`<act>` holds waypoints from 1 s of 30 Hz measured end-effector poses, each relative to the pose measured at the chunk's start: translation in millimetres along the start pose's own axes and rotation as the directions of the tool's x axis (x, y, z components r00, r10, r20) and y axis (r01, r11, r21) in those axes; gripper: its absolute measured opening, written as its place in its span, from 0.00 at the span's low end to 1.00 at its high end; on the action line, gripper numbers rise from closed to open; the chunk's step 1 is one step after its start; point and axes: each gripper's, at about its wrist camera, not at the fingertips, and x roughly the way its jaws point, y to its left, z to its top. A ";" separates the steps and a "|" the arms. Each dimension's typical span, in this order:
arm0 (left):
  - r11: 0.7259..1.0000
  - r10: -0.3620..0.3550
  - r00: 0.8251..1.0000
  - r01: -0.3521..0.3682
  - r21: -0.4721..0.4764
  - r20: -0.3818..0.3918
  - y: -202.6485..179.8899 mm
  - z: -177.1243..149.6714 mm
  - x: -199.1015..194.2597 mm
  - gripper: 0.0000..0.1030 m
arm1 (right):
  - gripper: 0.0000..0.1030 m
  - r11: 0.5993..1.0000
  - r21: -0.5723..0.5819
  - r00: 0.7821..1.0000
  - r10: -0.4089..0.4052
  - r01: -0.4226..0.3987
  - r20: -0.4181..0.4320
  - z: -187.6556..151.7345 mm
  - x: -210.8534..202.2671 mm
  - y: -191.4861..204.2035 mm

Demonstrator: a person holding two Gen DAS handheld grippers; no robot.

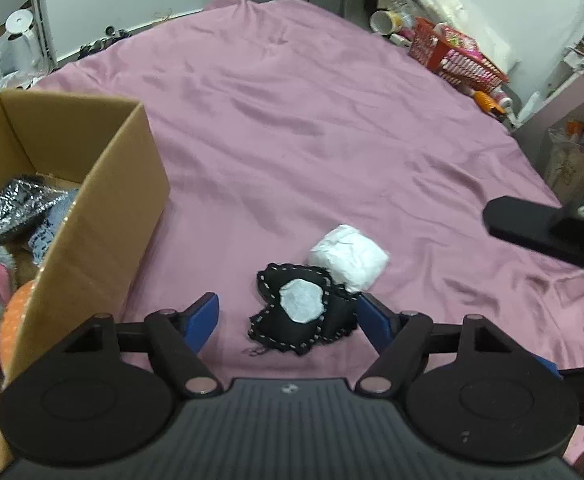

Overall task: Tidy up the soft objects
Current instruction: 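Move both grippers to the black-and-white plush and white cloth bundle, then grasp the black-and-white plush with the left gripper while the right gripper grasps the white bundle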

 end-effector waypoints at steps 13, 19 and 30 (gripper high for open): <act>1.000 -0.024 0.999 0.024 0.000 -0.040 10.0 2.3 26.1 0.48 | 0.85 0.999 -0.031 0.998 -0.014 0.012 -0.058 1.3 47.1 8.9; 0.996 -0.083 0.994 0.082 -0.017 -0.065 11.0 7.7 27.8 0.25 | 0.76 0.997 -0.061 0.996 -0.056 0.052 -0.069 -1.2 65.6 10.3; 0.996 -0.087 0.996 0.087 -0.019 -0.033 12.6 12.8 11.1 0.22 | 0.37 0.988 -0.121 0.995 -0.098 0.095 -0.018 -3.3 58.3 12.9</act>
